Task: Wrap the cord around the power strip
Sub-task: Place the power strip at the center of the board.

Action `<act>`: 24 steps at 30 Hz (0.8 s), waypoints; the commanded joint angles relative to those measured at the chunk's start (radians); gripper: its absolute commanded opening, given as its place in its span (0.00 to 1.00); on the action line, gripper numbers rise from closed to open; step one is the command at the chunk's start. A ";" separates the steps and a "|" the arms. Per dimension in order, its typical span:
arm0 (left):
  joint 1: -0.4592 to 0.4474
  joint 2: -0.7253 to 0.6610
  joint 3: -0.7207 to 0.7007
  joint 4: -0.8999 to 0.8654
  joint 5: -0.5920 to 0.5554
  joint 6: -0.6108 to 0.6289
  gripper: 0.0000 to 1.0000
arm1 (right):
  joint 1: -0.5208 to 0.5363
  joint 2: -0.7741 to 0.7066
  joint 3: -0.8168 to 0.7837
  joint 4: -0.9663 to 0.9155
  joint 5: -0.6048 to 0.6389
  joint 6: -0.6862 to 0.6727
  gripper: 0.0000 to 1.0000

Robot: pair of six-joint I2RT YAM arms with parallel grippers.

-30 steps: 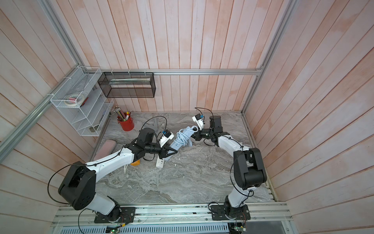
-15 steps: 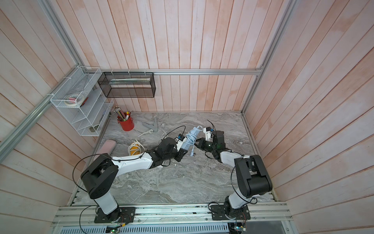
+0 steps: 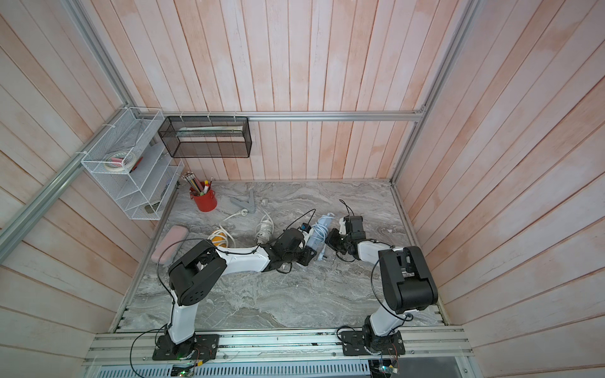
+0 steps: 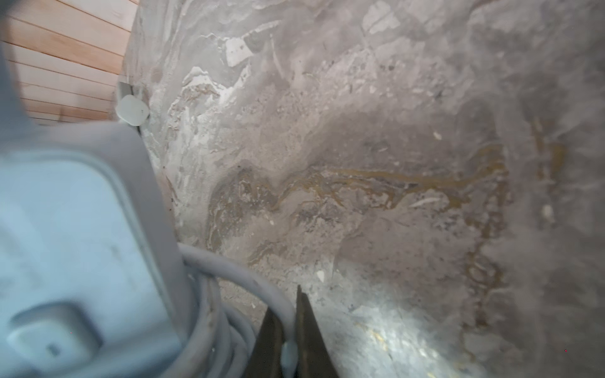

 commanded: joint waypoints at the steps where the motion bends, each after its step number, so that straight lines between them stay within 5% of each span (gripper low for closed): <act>1: 0.046 0.094 0.002 -0.098 -0.098 -0.109 0.00 | 0.016 -0.021 0.033 -0.080 -0.017 0.034 0.14; 8: 0.063 0.132 0.020 -0.106 -0.045 -0.122 0.00 | -0.002 -0.127 0.071 -0.208 0.033 -0.031 0.55; 12: 0.070 0.155 0.034 -0.106 -0.018 -0.131 0.00 | -0.002 -0.162 0.089 -0.222 0.048 -0.020 0.71; 24: 0.079 0.157 0.045 -0.073 0.016 -0.156 0.10 | 0.119 0.120 0.305 -0.165 0.180 0.062 0.75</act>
